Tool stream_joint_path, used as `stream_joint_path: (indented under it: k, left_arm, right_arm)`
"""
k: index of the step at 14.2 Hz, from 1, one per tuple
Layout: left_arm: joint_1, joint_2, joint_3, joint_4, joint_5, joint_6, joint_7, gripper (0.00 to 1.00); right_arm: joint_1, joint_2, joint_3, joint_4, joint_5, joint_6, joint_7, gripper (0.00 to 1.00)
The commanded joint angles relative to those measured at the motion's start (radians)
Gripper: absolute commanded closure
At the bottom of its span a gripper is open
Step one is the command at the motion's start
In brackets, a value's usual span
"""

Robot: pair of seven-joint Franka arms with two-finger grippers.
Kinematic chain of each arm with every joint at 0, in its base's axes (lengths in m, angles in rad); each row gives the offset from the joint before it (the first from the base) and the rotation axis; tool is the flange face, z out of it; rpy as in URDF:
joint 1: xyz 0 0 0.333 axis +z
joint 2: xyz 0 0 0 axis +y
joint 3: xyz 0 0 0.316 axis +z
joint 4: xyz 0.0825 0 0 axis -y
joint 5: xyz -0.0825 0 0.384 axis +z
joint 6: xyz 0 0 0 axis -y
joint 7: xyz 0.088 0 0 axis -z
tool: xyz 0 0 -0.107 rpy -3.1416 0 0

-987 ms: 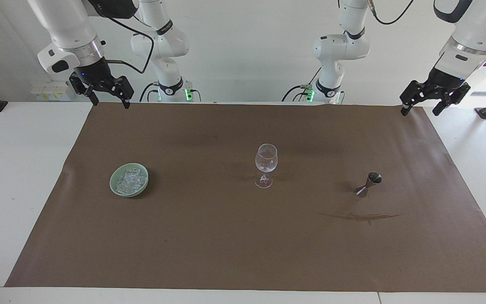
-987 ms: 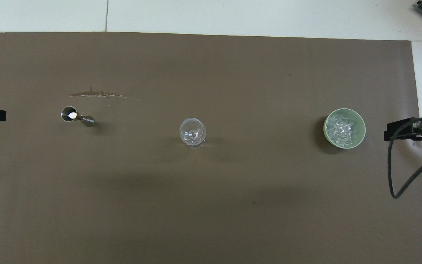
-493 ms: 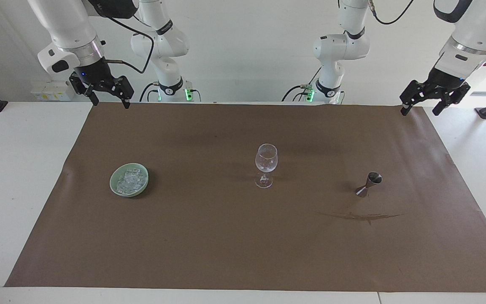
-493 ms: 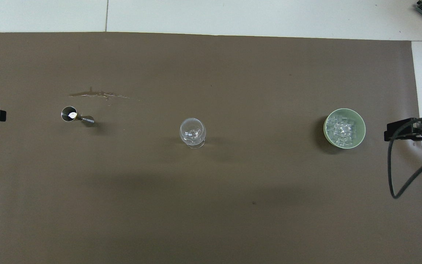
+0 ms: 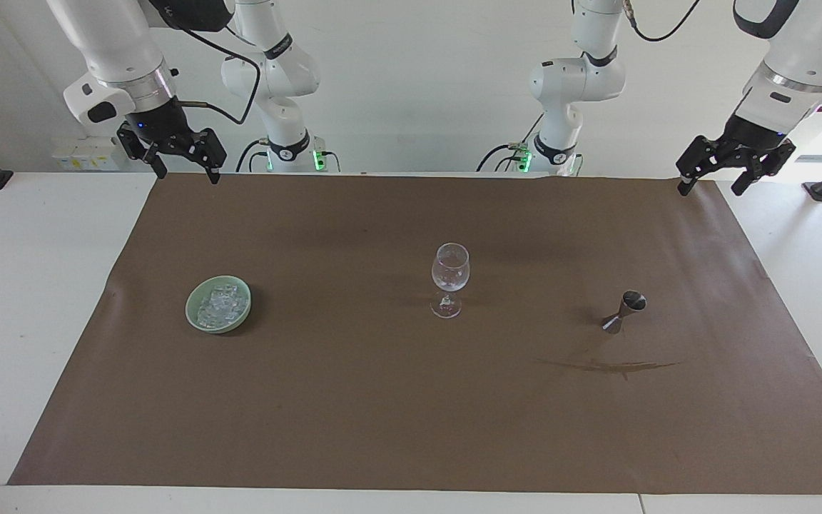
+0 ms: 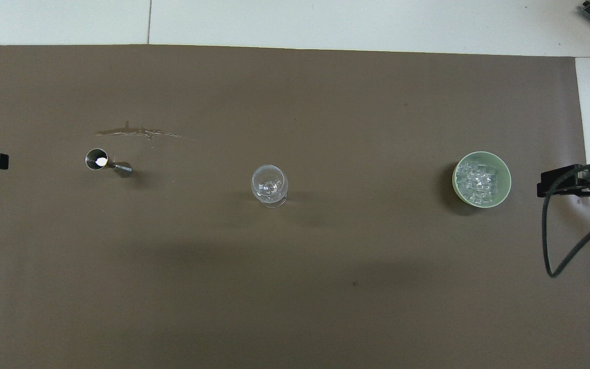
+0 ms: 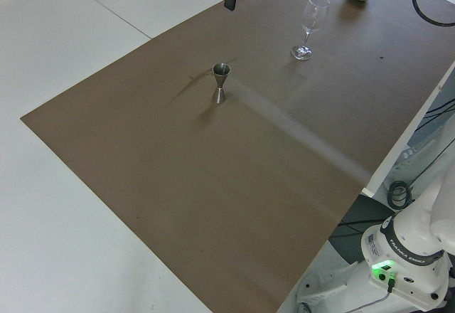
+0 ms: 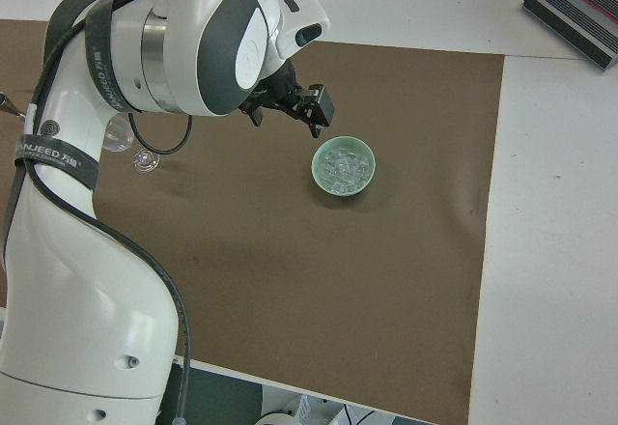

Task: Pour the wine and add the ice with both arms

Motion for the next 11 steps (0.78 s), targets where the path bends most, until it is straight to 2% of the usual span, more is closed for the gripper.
stream_joint_path:
  k: [1, 11]
  left_arm:
    - [0.012, -0.027, -0.01, -0.028, 0.004, -0.007, 0.0, 0.0]
    - [0.006, -0.029, -0.012, -0.024, 0.004, -0.018, -0.005, 0.0]
  right_arm:
    - [-0.006, -0.013, 0.006, -0.013, 0.007, 0.004, -0.025, 0.0]
    - [-0.008, -0.013, 0.006, -0.013, 0.007, 0.004, -0.025, 0.0]
